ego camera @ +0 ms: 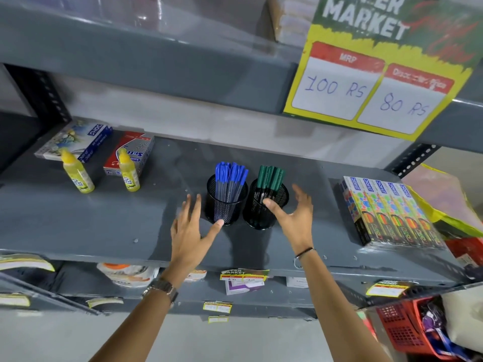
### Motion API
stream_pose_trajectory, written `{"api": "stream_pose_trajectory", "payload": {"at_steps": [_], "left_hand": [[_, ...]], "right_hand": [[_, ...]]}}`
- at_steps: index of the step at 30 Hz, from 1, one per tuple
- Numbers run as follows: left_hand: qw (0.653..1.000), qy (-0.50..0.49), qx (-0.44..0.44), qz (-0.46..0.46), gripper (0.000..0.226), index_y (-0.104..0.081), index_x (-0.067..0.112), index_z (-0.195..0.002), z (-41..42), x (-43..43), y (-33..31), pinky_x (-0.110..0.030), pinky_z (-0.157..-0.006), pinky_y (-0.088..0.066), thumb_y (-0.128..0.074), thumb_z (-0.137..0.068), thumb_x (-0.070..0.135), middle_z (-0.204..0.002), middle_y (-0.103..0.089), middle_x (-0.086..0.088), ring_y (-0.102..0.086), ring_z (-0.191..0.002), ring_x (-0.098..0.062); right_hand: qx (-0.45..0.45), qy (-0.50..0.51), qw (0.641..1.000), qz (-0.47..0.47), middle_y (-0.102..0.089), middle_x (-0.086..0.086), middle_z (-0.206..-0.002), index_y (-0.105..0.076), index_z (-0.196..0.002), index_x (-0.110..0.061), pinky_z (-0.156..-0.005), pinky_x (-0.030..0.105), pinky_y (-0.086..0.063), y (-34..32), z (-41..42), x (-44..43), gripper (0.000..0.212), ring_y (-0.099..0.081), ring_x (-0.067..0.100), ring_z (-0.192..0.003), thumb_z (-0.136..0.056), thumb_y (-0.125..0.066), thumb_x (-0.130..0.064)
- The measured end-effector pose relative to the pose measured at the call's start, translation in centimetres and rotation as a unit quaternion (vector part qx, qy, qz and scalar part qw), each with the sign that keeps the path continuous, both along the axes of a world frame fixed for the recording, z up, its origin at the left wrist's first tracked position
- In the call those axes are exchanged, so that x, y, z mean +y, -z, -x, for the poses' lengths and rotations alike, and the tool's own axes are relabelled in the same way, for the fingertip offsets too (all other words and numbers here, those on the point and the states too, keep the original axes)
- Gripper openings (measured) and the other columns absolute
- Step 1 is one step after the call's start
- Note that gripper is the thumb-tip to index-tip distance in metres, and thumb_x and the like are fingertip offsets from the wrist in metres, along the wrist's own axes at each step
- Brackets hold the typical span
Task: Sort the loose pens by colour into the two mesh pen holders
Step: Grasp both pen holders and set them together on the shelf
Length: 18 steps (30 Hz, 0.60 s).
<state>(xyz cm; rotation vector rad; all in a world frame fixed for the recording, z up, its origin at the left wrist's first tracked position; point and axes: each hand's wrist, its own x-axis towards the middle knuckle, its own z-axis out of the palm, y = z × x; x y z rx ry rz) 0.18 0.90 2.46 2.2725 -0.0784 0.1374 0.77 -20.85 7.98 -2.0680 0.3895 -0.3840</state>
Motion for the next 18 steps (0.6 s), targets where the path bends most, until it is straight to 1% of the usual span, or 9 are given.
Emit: {"api": "stream_pose_trajectory", "payload": {"at_steps": [1, 2, 4, 6, 8, 9, 11, 14, 18], "left_hand": [[0.997, 0.015, 0.004, 0.076, 0.095, -0.01, 0.024, -0.149, -0.2, -0.1, -0.9, -0.04, -0.114, -0.01, -0.053, -0.077, 0.068, -0.158, -0.008, 0.001, -0.006, -0.138, -0.003], [0.992, 0.025, 0.005, 0.126, 0.1, -0.008, 0.024, -0.149, -0.5, -0.4, -1.8, -0.036, -0.113, -0.012, -0.06, -0.073, 0.062, -0.158, -0.008, 0.003, -0.006, -0.135, 0.0], [0.987, 0.033, 0.011, 0.159, 0.107, -0.006, 0.021, -0.149, -1.4, -1.0, -3.1, -0.031, -0.112, -0.014, -0.071, -0.069, 0.052, -0.157, -0.009, 0.004, -0.009, -0.136, -0.001], [0.985, 0.044, 0.014, 0.163, 0.11, -0.009, 0.018, -0.149, -2.5, -1.6, -4.0, -0.027, -0.109, -0.016, -0.079, -0.067, 0.042, -0.156, -0.014, 0.003, -0.014, -0.139, -0.007], [0.986, 0.054, 0.008, 0.159, 0.107, -0.015, 0.018, -0.148, -3.4, -1.9, -4.4, -0.025, -0.106, -0.02, -0.081, -0.066, 0.038, -0.155, -0.021, 0.001, -0.021, -0.139, -0.012], [0.986, 0.051, 0.006, 0.16, 0.104, -0.019, 0.018, -0.147, -3.8, -2.0, -4.4, -0.026, -0.105, -0.023, -0.082, -0.065, 0.036, -0.153, -0.027, -0.001, -0.027, -0.137, -0.014], [0.985, 0.034, 0.009, 0.17, 0.101, -0.027, 0.018, -0.144, -4.2, -2.0, -4.1, -0.029, -0.106, -0.028, -0.084, -0.062, 0.036, -0.146, -0.039, -0.003, -0.037, -0.132, -0.017], [0.984, 0.018, 0.012, 0.177, 0.1, -0.037, 0.017, -0.138, -4.5, -1.9, -3.8, -0.038, -0.106, -0.037, -0.084, -0.054, 0.045, -0.136, -0.05, -0.003, -0.047, -0.124, -0.017], [0.983, 0.028, 0.001, 0.183, 0.087, -0.043, 0.018, -0.132, -3.9, -1.9, -3.9, -0.033, -0.101, -0.04, -0.087, -0.058, 0.03, -0.13, -0.054, -0.001, -0.051, -0.118, -0.015]], "right_hand": [[0.019, -0.008, 1.0, -0.005, -0.044, 0.006, -0.135, -0.039, -0.134, -0.016, -0.106, 0.042, -0.037, 0.3, 0.1, 0.1, 0.09, -0.039, 0.025, -0.13, -0.061, -0.077, -0.053], [0.031, -0.018, 0.999, -0.009, -0.045, 0.006, -0.137, -0.039, -0.133, -0.017, -0.108, 0.043, -0.036, 0.4, 0.2, 0.2, 0.094, -0.038, 0.026, -0.131, -0.057, -0.076, -0.058], [0.033, -0.05, 0.998, 0.001, -0.052, 0.003, -0.132, -0.044, -0.127, -0.028, -0.105, 0.048, -0.04, 0.4, 0.1, 0.7, 0.094, -0.044, 0.026, -0.126, -0.049, -0.072, -0.072], [0.028, -0.07, 0.997, 0.007, -0.059, 0.0, -0.122, -0.048, -0.114, -0.044, -0.099, 0.05, -0.045, 0.6, -0.3, 0.9, 0.076, -0.053, 0.023, -0.119, -0.049, -0.072, -0.073], [0.018, -0.066, 0.998, -0.008, -0.061, 0.001, -0.12, -0.048, -0.1, -0.054, -0.097, 0.046, -0.048, 0.3, -0.5, 1.1, 0.057, -0.056, 0.022, -0.115, -0.054, -0.08, -0.06], [0.013, -0.066, 0.998, -0.019, -0.061, 0.002, -0.119, -0.047, -0.095, -0.053, -0.096, 0.042, -0.048, 0.1, -0.5, 1.2, 0.052, -0.057, 0.021, -0.113, -0.057, -0.083, -0.05], [0.011, -0.066, 0.997, -0.027, -0.06, 0.005, -0.119, -0.046, -0.094, -0.045, -0.093, 0.036, -0.048, 0.0, -0.6, 1.2, 0.053, -0.058, 0.021, -0.111, -0.06, -0.085, -0.037], [0.005, -0.062, 0.998, -0.033, -0.06, 0.006, -0.117, -0.044, -0.096, -0.041, -0.09, 0.033, -0.048, 0.1, -0.4, 1.0, 0.056, -0.058, 0.02, -0.108, -0.059, -0.086, -0.034], [-0.001, -0.059, 0.998, -0.034, -0.061, 0.003, -0.113, -0.046, -0.094, -0.041, -0.086, 0.03, -0.047, 0.3, 0.2, 0.9, 0.055, -0.059, 0.017, -0.104, -0.058, -0.086, -0.035]]}}
